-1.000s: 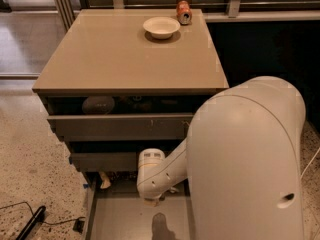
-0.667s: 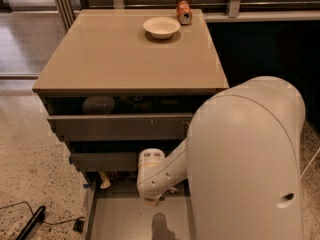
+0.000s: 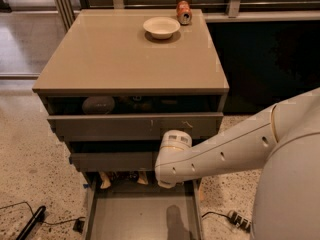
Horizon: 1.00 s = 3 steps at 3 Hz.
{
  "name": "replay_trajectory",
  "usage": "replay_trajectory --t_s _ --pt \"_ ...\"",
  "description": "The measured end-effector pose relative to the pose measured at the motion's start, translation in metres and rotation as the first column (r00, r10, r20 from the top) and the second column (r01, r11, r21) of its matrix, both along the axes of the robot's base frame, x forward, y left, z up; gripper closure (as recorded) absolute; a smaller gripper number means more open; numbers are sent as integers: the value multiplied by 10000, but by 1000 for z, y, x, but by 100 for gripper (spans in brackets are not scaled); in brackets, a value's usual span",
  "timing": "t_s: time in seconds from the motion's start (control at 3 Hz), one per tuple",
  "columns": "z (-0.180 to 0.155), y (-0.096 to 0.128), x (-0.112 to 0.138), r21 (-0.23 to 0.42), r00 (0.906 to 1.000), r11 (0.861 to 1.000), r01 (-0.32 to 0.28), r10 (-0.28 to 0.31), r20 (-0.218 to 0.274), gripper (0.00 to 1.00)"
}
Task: Pick water bottle from bottom drawer and place on counter
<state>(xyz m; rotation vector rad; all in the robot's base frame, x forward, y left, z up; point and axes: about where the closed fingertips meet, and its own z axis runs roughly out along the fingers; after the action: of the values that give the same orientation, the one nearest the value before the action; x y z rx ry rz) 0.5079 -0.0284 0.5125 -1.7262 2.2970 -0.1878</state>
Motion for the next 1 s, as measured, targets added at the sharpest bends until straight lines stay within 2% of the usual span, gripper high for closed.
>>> replay_trajectory --t_s 0.67,1.0 --pt "-1 -6 6 12 9997 9997 237 -237 -96 100" --pt "38 -38 32 30 9934 9943 1068 -1068 419 100"
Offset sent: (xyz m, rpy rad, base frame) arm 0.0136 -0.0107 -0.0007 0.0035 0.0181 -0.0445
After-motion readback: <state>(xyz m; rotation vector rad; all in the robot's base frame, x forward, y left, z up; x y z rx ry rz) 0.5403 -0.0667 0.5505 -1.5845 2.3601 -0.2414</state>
